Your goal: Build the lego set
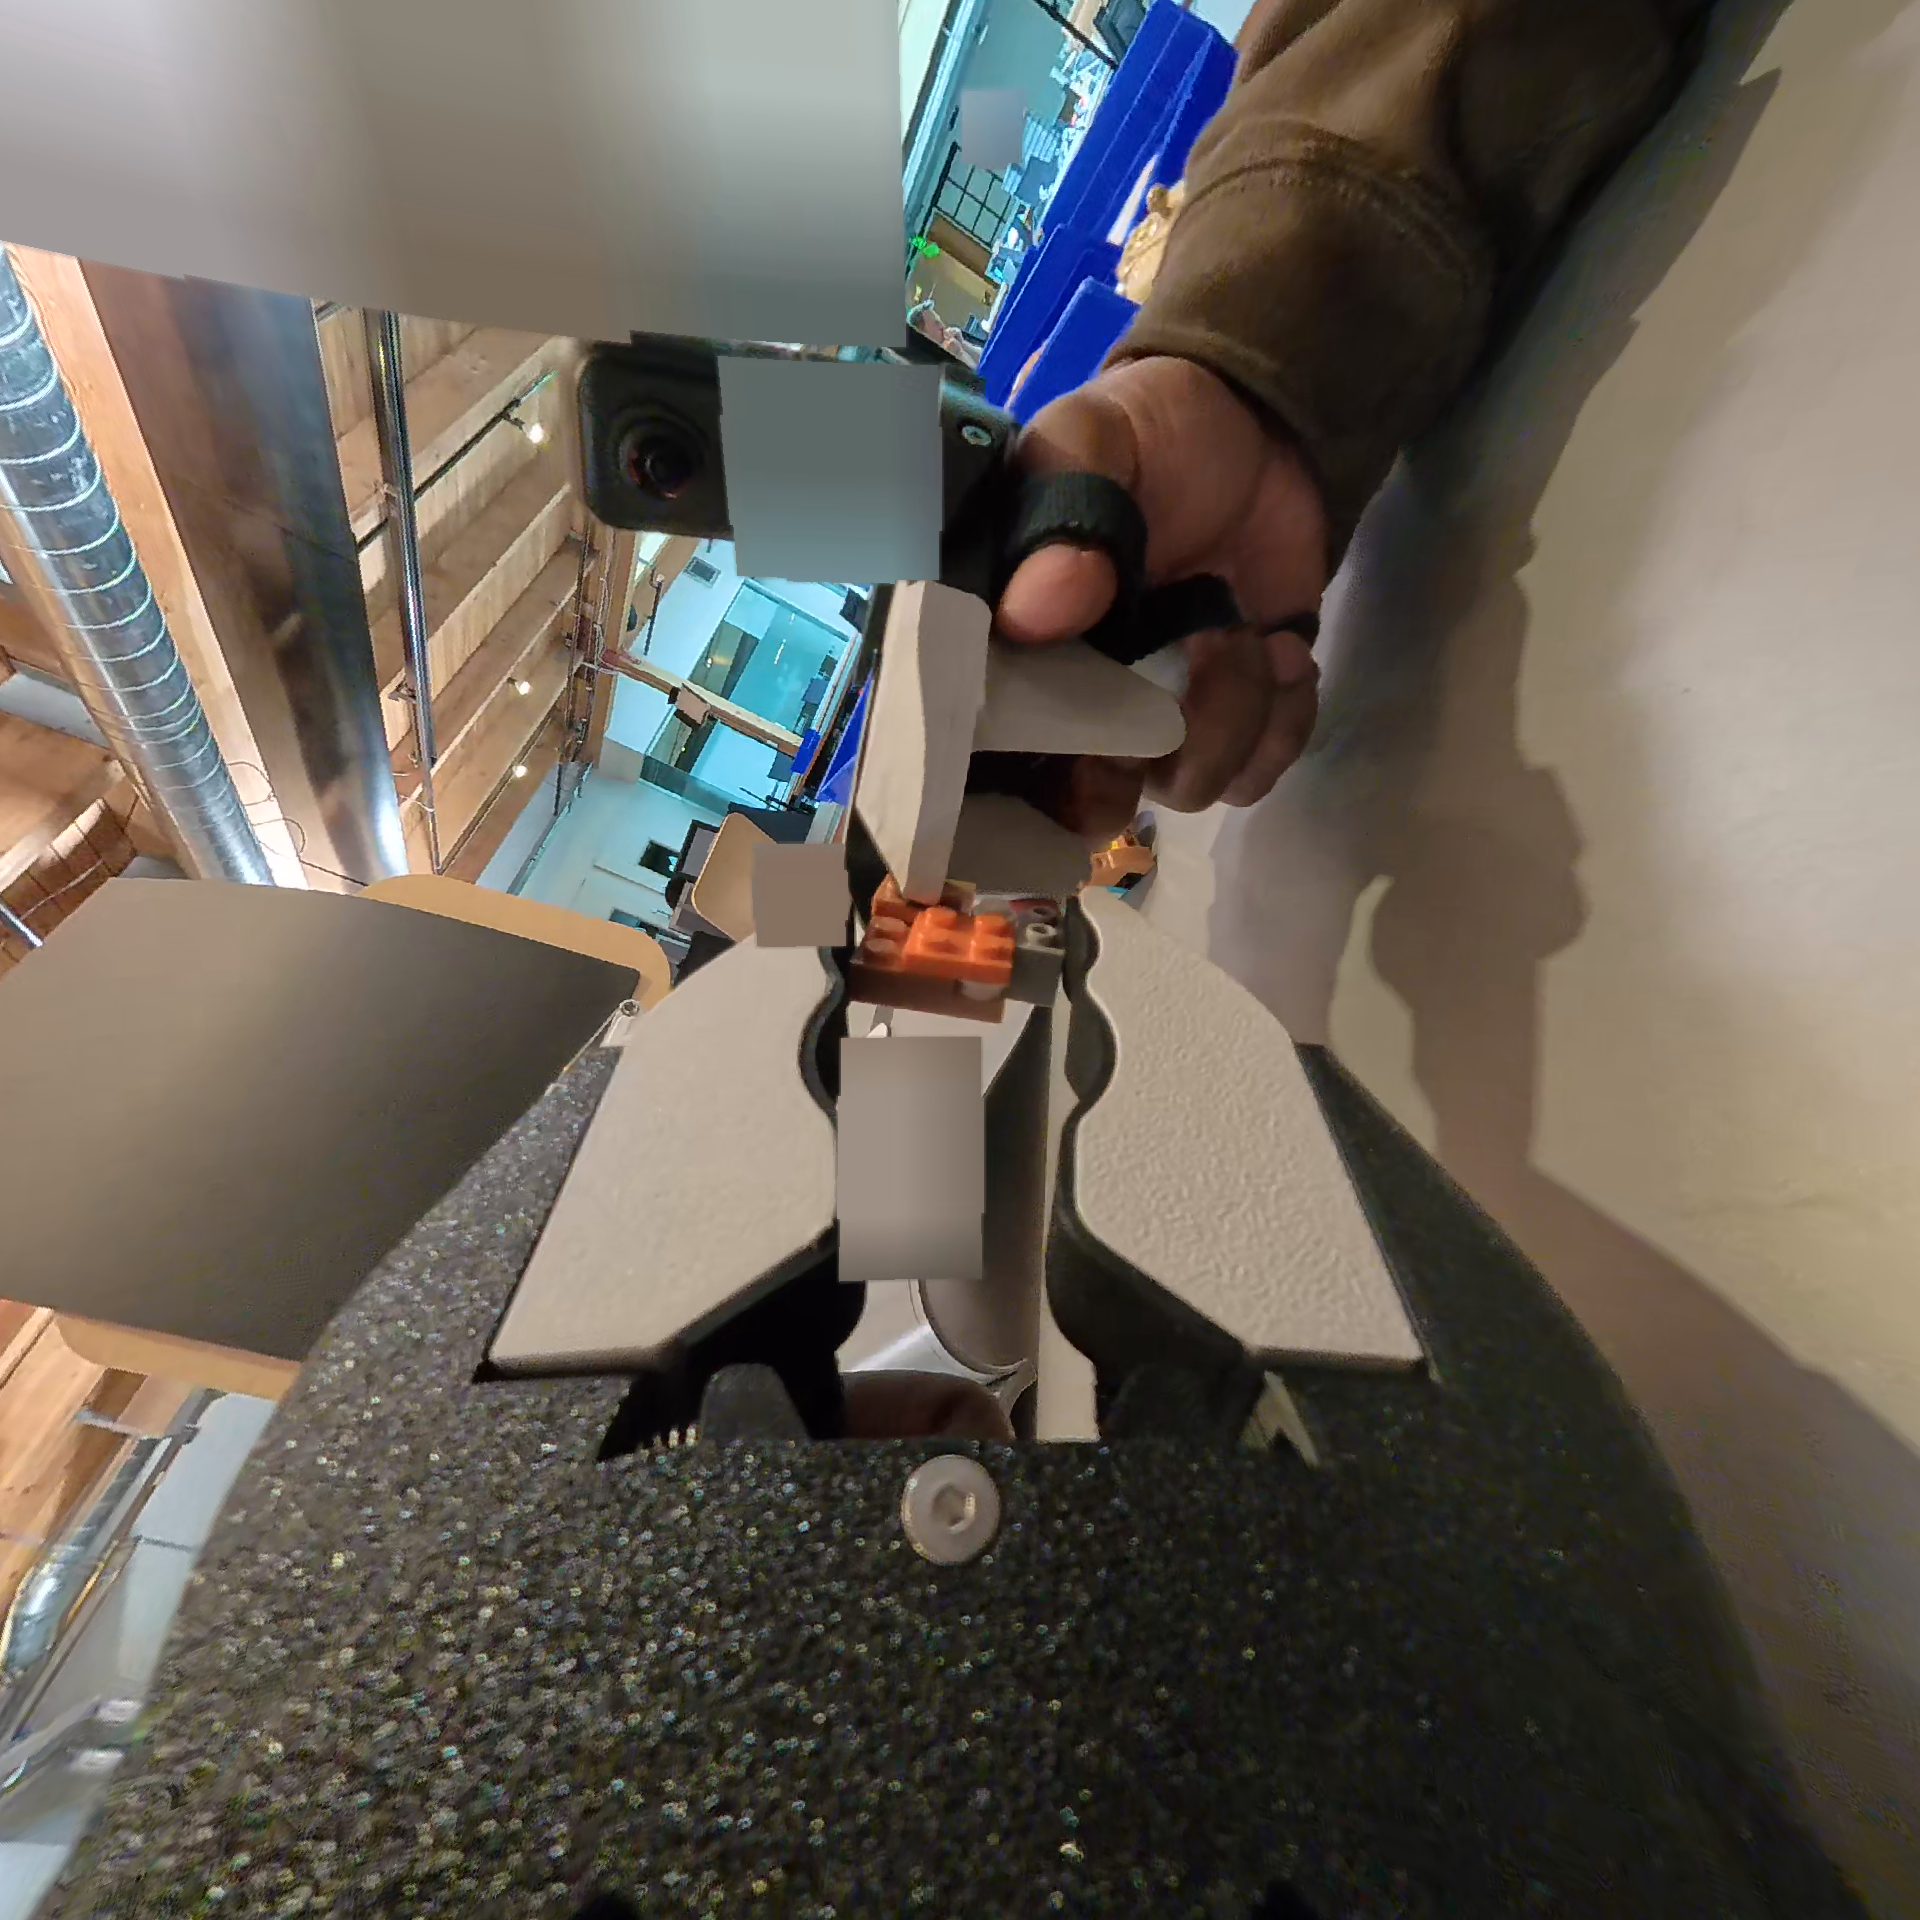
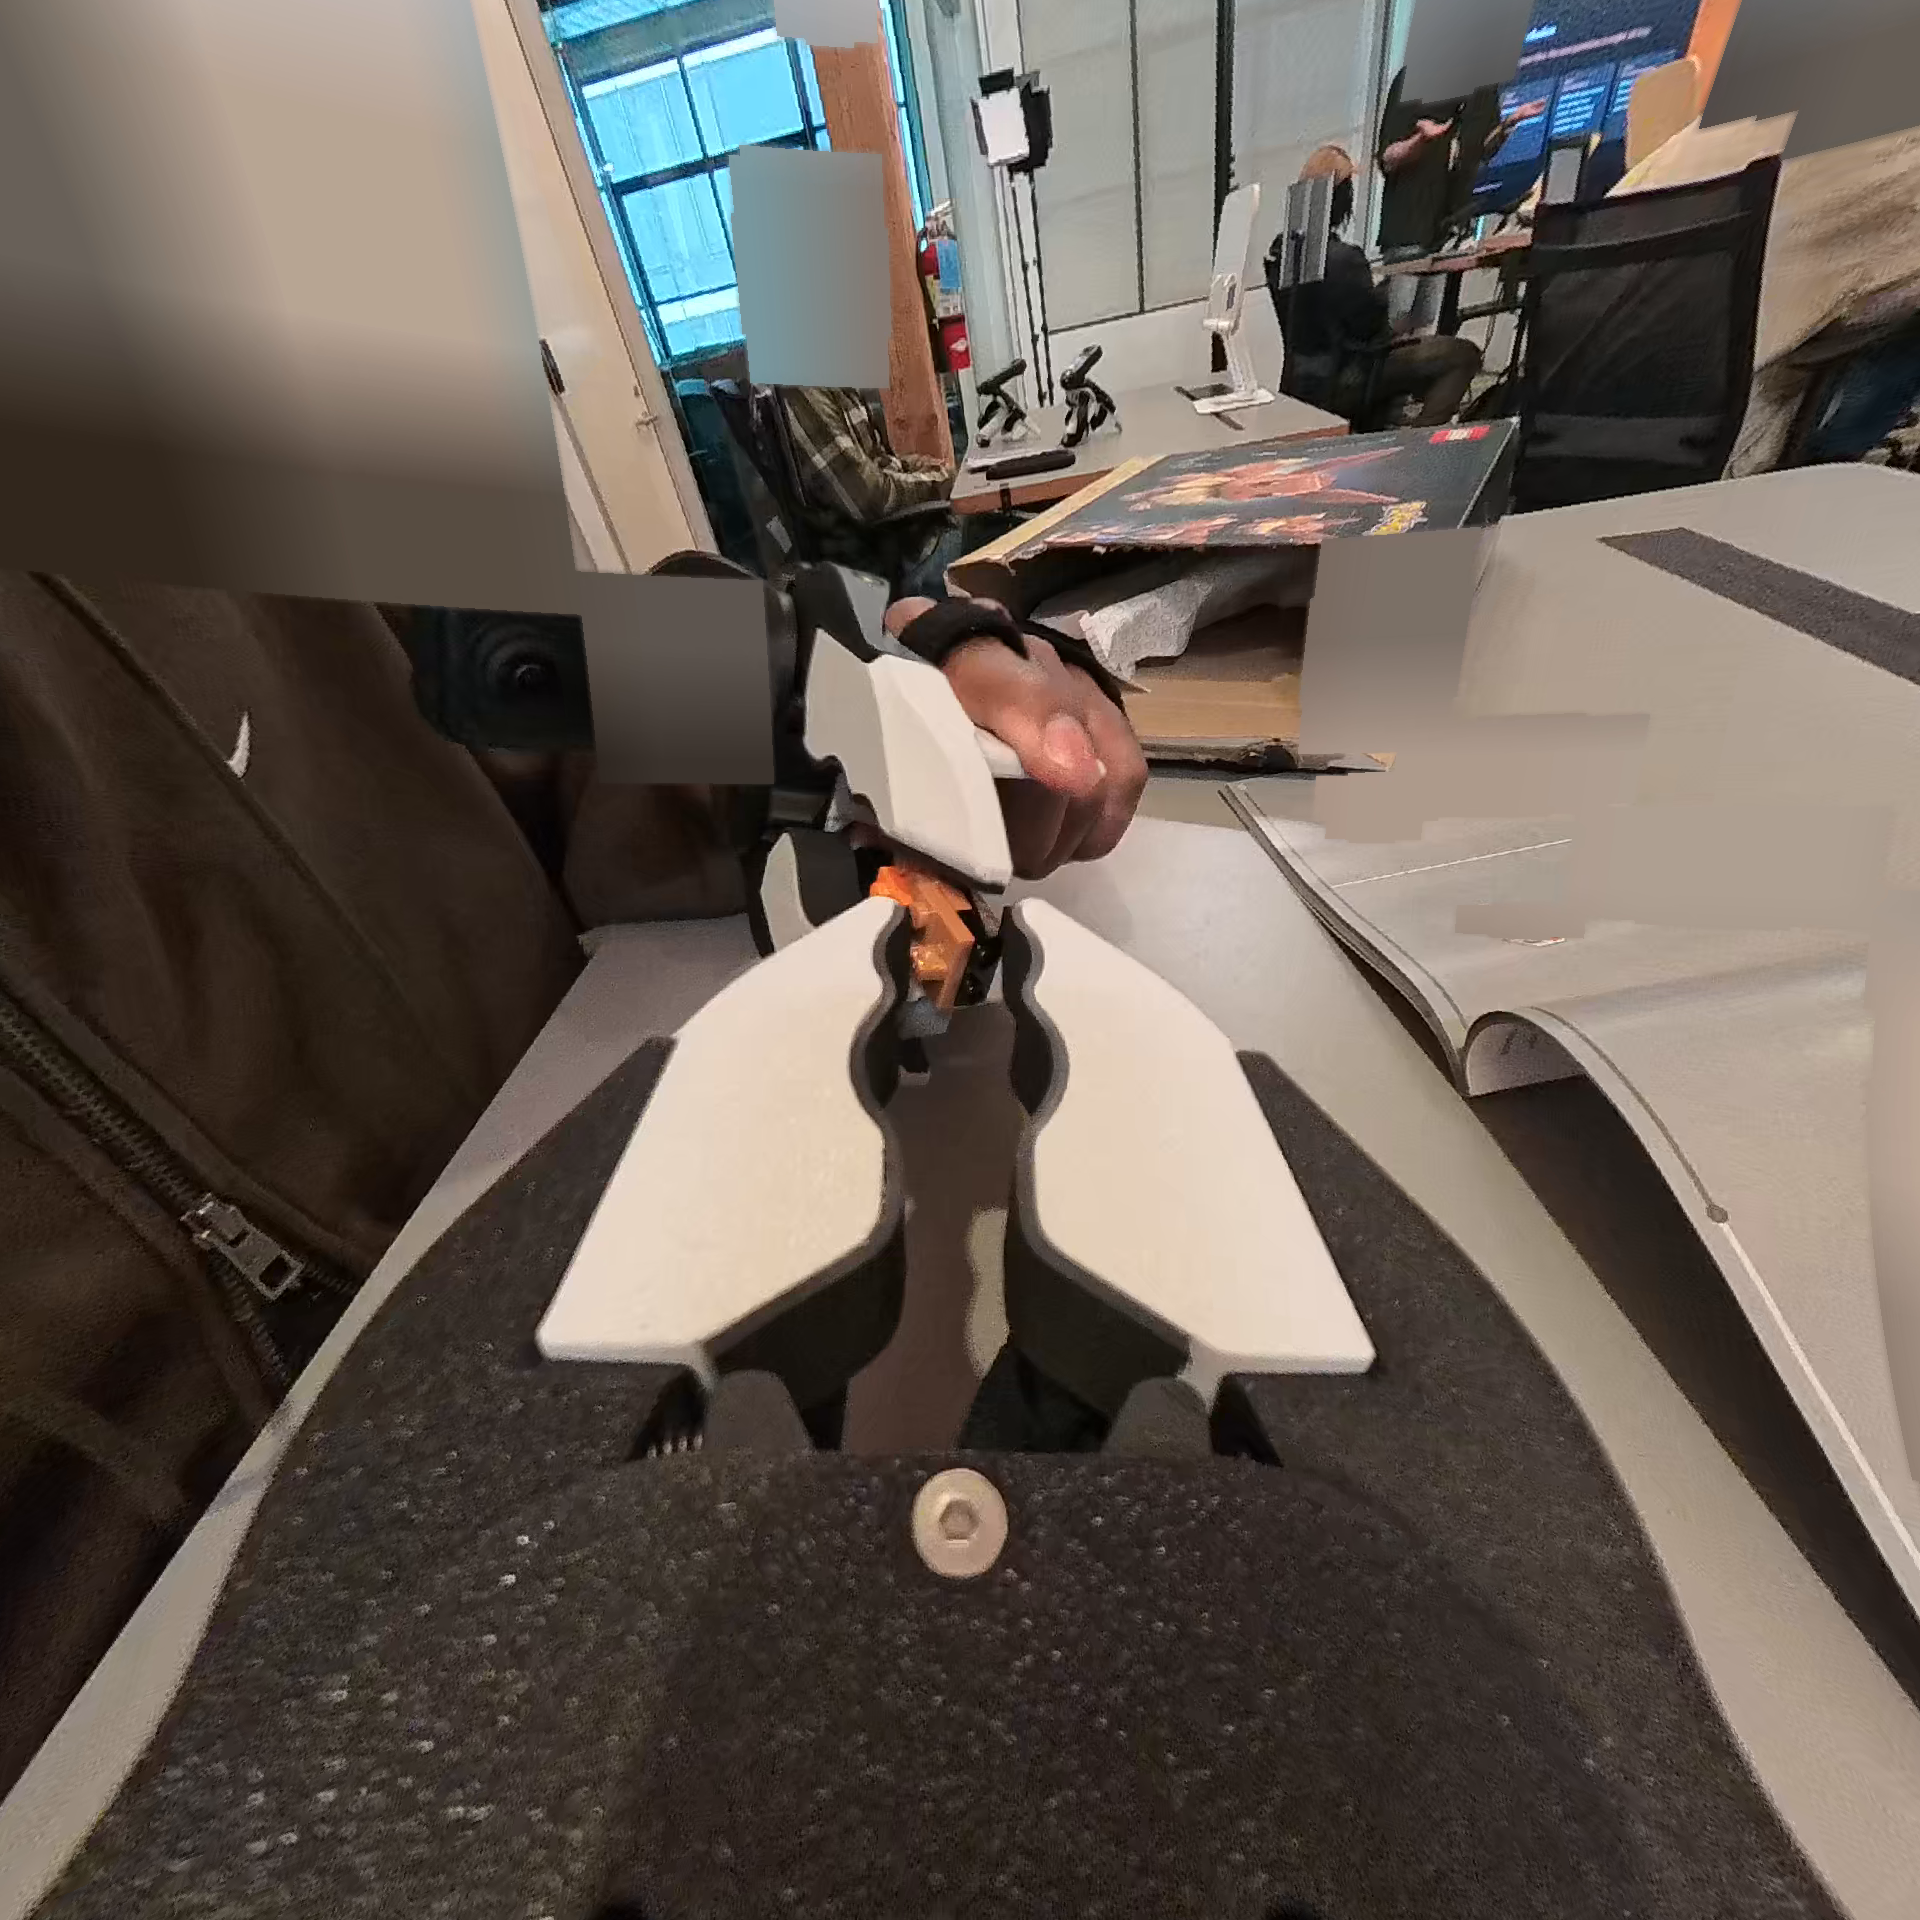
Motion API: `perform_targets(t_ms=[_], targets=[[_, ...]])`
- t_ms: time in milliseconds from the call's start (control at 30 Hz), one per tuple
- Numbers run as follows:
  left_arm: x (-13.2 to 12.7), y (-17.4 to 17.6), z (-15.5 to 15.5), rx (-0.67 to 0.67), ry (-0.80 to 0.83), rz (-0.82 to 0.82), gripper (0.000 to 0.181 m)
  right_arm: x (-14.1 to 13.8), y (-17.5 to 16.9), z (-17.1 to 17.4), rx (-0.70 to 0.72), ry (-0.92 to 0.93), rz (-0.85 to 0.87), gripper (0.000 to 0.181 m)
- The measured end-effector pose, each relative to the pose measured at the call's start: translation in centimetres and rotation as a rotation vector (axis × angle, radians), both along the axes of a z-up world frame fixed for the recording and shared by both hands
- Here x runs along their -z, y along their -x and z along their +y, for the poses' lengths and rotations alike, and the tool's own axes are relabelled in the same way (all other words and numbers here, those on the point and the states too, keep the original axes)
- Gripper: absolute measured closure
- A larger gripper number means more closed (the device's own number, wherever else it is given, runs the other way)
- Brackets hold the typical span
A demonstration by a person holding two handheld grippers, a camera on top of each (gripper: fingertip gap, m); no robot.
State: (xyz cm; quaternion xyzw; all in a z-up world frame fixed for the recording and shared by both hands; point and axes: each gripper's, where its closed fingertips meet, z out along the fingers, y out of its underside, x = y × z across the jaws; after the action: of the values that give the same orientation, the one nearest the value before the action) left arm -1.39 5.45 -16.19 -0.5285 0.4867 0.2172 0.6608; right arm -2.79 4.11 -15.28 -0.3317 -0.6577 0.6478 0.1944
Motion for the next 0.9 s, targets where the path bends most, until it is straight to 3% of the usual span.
perform_targets(t_ms=[133, 300, 467, 567, 667, 900], targets=[[-0.4, 0.4, 0.3, -0.003, 0.051, -0.13, 0.142, -0.7, 0.0, 0.4, 0.04, -0.03, 0.075, 0.164], [-0.8, 0.8, 0.3, 0.092, 0.3, -0.495, 0.142, -2.0, 0.2, 2.0, 0.176, -0.161, 0.242, 0.164], [-1.8, 1.6, 0.7, 0.12, 0.377, -0.742, 0.145, -2.3, 0.2, 2.3, 0.235, -0.258, 0.325, 0.164], [-1.5, 1.8, 1.0, 0.105, 0.394, -0.76, 0.149, -2.0, 0.2, 1.9, 0.242, -0.297, 0.343, 0.164], [-0.9, 1.0, 0.6, 0.131, 0.406, -0.709, 0.168, -1.7, 0.3, 1.8, 0.243, -0.317, 0.352, 0.164], [-0.7, 1.0, 0.4, 0.127, 0.404, -0.658, 0.169, -1.5, 0.0, 1.4, 0.184, -0.313, 0.327, 0.164]])
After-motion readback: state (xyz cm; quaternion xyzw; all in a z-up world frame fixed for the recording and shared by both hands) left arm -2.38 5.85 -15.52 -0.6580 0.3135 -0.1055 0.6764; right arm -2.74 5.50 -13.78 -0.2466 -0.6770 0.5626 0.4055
